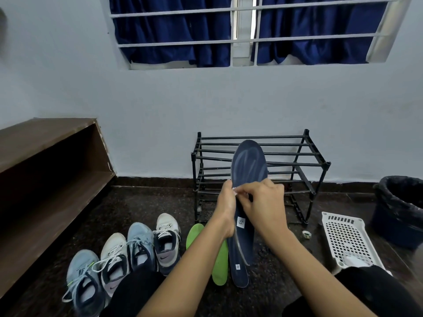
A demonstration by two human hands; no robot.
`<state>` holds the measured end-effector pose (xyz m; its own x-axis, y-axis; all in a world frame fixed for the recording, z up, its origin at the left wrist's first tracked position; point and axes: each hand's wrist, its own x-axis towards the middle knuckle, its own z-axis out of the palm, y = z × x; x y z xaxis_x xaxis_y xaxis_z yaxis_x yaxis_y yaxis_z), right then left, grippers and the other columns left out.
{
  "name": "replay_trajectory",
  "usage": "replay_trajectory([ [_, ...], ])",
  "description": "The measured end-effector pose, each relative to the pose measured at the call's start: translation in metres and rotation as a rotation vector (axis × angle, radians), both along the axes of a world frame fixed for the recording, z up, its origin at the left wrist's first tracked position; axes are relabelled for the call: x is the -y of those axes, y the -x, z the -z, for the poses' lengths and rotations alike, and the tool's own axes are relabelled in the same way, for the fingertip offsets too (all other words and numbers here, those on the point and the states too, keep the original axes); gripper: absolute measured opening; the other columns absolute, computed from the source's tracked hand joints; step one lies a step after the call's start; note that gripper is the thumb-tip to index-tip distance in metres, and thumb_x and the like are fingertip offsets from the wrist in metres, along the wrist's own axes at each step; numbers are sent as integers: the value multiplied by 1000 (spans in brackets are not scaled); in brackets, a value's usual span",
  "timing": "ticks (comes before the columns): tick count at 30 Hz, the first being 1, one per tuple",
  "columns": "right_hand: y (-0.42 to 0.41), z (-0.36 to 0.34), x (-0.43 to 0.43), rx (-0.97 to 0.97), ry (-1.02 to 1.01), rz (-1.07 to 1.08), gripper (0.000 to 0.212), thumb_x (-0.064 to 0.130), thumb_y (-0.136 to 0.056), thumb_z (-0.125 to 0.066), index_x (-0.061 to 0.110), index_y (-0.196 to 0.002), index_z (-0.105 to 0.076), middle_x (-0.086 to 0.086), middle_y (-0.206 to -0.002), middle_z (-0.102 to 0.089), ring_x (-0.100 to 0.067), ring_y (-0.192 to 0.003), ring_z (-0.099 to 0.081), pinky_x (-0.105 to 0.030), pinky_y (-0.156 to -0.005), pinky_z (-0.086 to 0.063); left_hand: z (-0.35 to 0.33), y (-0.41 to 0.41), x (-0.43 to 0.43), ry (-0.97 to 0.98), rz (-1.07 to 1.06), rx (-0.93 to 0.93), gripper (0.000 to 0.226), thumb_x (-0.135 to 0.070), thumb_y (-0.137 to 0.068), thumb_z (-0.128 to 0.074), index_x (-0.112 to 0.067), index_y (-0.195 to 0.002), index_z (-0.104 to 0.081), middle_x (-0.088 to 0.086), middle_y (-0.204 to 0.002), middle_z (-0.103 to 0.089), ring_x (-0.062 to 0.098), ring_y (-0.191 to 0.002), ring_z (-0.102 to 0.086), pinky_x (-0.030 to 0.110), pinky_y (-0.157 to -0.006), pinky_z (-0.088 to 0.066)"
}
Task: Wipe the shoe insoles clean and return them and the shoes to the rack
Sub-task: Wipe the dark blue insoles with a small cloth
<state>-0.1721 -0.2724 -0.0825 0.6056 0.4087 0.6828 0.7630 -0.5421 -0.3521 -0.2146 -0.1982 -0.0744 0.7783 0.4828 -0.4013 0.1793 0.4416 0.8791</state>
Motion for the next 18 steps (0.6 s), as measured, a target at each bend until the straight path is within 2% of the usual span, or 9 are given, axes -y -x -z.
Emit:
replay_trajectory([
  [4, 1, 0, 3, 51, 22, 35, 17, 18, -68, -81, 32, -75, -75, 10, -60, -66, -19, -63, -55, -34, -64, -29, -1, 2, 4, -35, -6, 1, 53, -44, -102, -27, -13, -101, -70, 8, -97, -74, 22, -94, -68, 35, -85, -55],
  [5, -3, -2, 4, 46, 15, 55, 15, 21, -70, -80, 33, -76, -75, 9, -61, -66, -19, -65, -55, -34, -66, -26, -1, 3, 6, -18, 6, 7, 55, -46, -102, -27, -12, -102, -70, 10, -95, -74, 22, -91, -69, 36, -84, -56],
  [7, -12, -6, 4, 33, 4, 98, 11, 24, -73, -77, 34, -77, -74, 9, -63, -67, -20, -68, -55, -34, -66, -21, -3, 4, 11, 29, 43, 25, 54, -45, -102, -29, -11, -94, -70, 7, -75, -74, 18, -68, -71, 28, -62, -57],
  [8, -17, -8, 5, 23, -1, 118, 9, 27, -75, -76, 35, -78, -74, 8, -65, -68, -21, -71, -56, -34, -67, -22, -2, 3, 13, 50, 56, 36, 52, -44, -103, -31, -12, -90, -68, 5, -64, -71, 16, -55, -68, 24, -51, -53],
  [10, -25, -11, 5, -28, -15, 140, 4, 31, -78, -73, 34, -80, -75, 6, -69, -69, -24, -77, -57, -36, -70, -24, -2, 2, 17, 86, 65, 65, 48, -43, -103, -33, -12, -86, -65, 3, -54, -65, 14, -44, -61, 20, -42, -45],
  [12, -25, -12, 5, -56, -35, 120, 3, 29, -79, -73, 31, -81, -75, 5, -70, -70, -25, -78, -57, -37, -71, -25, -2, 2, 16, 107, 55, 74, 48, -44, -103, -33, -13, -87, -66, 3, -55, -65, 14, -47, -61, 21, -45, -46],
  [15, -16, -7, 3, -24, -44, 71, 9, 21, -75, -77, 30, -77, -75, 6, -65, -69, -24, -71, -56, -35, -68, -26, -1, 1, 7, 97, 48, 54, 52, -47, -102, -32, -12, -93, -69, 6, -65, -70, 18, -58, -66, 24, -53, -51],
  [18, -6, -1, 3, 15, -28, 31, 17, 14, -68, -81, 30, -74, -75, 7, -59, -67, -21, -62, -56, -34, -65, -31, 0, 0, 1, 41, 34, 40, 54, -46, -101, -31, -11, -91, -71, 7, -71, -72, 21, -70, -68, 28, -63, -54],
])
